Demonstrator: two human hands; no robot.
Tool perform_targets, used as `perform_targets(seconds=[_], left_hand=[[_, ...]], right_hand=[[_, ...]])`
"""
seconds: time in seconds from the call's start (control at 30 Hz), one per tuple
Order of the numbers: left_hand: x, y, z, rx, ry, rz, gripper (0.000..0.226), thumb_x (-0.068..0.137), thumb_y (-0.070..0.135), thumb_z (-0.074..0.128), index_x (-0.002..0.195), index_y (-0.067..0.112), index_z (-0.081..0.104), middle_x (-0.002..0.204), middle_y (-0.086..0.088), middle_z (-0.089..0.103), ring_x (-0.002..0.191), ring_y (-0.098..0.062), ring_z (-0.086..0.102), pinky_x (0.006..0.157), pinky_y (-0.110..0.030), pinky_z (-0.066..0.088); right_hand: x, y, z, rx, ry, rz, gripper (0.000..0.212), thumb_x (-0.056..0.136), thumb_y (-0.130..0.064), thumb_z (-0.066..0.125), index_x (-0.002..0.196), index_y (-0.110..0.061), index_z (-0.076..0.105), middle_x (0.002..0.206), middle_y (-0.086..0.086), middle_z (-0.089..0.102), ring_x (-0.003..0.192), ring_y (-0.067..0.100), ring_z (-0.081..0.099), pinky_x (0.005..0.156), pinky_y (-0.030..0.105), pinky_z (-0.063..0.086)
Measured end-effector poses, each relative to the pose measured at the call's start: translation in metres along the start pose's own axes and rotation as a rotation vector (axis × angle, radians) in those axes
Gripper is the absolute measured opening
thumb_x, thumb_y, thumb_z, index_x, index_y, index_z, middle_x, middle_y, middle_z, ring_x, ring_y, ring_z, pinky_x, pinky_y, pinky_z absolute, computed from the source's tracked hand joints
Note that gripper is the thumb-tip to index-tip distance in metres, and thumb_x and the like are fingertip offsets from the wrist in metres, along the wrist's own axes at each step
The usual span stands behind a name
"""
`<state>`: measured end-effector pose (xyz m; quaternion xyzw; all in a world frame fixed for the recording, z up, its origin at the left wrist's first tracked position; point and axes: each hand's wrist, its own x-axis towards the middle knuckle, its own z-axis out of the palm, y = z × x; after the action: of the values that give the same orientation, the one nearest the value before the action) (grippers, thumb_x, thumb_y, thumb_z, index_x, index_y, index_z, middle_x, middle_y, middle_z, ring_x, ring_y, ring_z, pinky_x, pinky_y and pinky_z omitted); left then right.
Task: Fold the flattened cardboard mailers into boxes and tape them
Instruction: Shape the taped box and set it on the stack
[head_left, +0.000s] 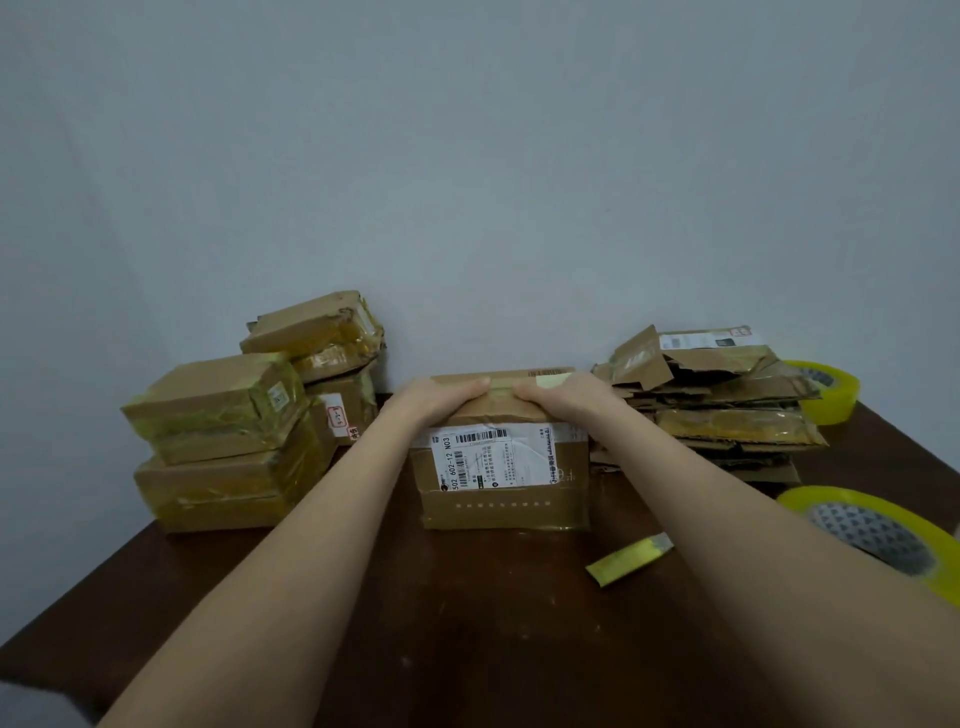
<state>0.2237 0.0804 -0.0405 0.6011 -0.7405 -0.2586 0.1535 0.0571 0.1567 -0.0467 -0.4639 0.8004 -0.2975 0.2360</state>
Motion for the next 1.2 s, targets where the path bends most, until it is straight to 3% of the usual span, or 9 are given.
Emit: perform_targets(seconds=[0.23, 0.3, 0.37, 0.47, 0.57, 0.7, 0.9, 1.07, 1.2], left_hand=[[-0.001, -0.012, -0.001, -0.063, 0.072, 0.008, 0.047, 0.100, 0.039, 0.036, 0.109, -0.001, 0.058, 0.120, -0.016, 0.060, 0.110, -0.033, 0.057, 0.096, -0.037, 0.045], [-0.005, -0.019, -0.001, -0.222, 0.117, -0.018, 0.038, 0.099, 0.033, 0.040, 0.092, 0.001, 0.058, 0.114, -0.017, 0.060, 0.106, -0.033, 0.057, 0.085, -0.034, 0.043], [-0.008, -0.023, -0.006, -0.470, 0.247, -0.016, 0.032, 0.094, 0.033, 0.048, 0.099, 0.004, 0.061, 0.112, -0.016, 0.063, 0.091, -0.027, 0.058, 0.068, -0.031, 0.042], [-0.017, -0.021, -0.029, -0.824, 0.427, 0.062, 0.038, 0.089, 0.038, 0.057, 0.113, 0.009, 0.052, 0.104, -0.008, 0.059, 0.078, -0.013, 0.051, 0.060, -0.028, 0.039], [-0.022, -0.027, -0.041, -0.966, 0.506, 0.130, 0.053, 0.085, 0.043, 0.066, 0.124, 0.011, 0.049, 0.111, -0.001, 0.057, 0.096, -0.014, 0.056, 0.083, -0.031, 0.050], [-0.013, -0.053, -0.019, -0.865, 0.505, 0.229, 0.053, 0.088, 0.006, 0.063, 0.137, 0.012, 0.046, 0.125, 0.000, 0.057, 0.111, -0.012, 0.055, 0.096, -0.029, 0.049], [0.036, -0.093, 0.035, -0.591, 0.447, 0.056, 0.055, 0.087, -0.004, 0.057, 0.136, 0.019, 0.047, 0.130, 0.001, 0.057, 0.115, -0.014, 0.055, 0.098, -0.037, 0.049], [0.083, -0.104, 0.047, -0.608, 0.229, -0.051, 0.069, 0.091, 0.003, 0.055, 0.151, 0.017, 0.025, 0.121, 0.000, 0.058, 0.110, -0.017, 0.056, 0.098, -0.035, 0.047], [0.110, -0.088, 0.048, -0.573, 0.156, -0.092, 0.069, 0.095, 0.007, 0.052, 0.153, 0.015, 0.015, 0.151, -0.009, 0.034, 0.135, -0.023, 0.039, 0.109, -0.035, 0.037]], right_hand=[[0.013, 0.015, 0.001, 0.219, 0.081, 0.027, 0.032, 0.095, -0.039, 0.046, 0.097, -0.007, 0.049, 0.098, 0.009, 0.056, 0.097, 0.028, 0.058, 0.081, 0.037, 0.049], [0.010, 0.015, 0.000, 0.364, 0.077, 0.017, 0.024, 0.095, -0.032, 0.049, 0.094, -0.009, 0.049, 0.091, 0.007, 0.055, 0.086, 0.024, 0.055, 0.068, 0.033, 0.045], [0.008, 0.008, -0.002, 0.485, 0.112, -0.051, 0.016, 0.090, -0.021, 0.054, 0.099, -0.008, 0.057, 0.098, 0.009, 0.062, 0.086, 0.023, 0.057, 0.071, 0.033, 0.045], [0.002, -0.011, -0.006, 0.634, 0.201, -0.202, 0.041, 0.083, -0.007, 0.061, 0.124, -0.015, 0.056, 0.113, 0.001, 0.061, 0.104, 0.021, 0.057, 0.086, 0.034, 0.049], [0.000, -0.022, -0.001, 0.756, 0.113, -0.231, 0.041, 0.084, -0.029, 0.072, 0.116, -0.014, 0.053, 0.109, -0.001, 0.056, 0.099, 0.015, 0.054, 0.073, 0.027, 0.043], [0.019, -0.012, 0.028, 0.790, 0.233, -0.127, 0.033, 0.082, -0.038, 0.074, 0.086, -0.019, 0.048, 0.096, 0.001, 0.056, 0.095, 0.023, 0.054, 0.075, 0.031, 0.042], [0.054, 0.005, 0.096, 0.268, 0.215, 0.000, 0.064, 0.089, -0.013, 0.064, 0.144, -0.027, 0.034, 0.139, 0.005, 0.044, 0.122, 0.029, 0.048, 0.093, 0.041, 0.046], [0.091, -0.004, 0.136, 0.204, 0.146, 0.058, 0.063, 0.093, -0.022, 0.060, 0.147, -0.018, 0.028, 0.141, 0.010, 0.029, 0.119, 0.030, 0.049, 0.093, 0.038, 0.045], [0.123, -0.022, 0.148, 0.335, 0.075, -0.007, 0.069, 0.091, -0.018, 0.061, 0.149, -0.016, 0.025, 0.144, 0.009, 0.041, 0.125, 0.029, 0.049, 0.101, 0.039, 0.045]])
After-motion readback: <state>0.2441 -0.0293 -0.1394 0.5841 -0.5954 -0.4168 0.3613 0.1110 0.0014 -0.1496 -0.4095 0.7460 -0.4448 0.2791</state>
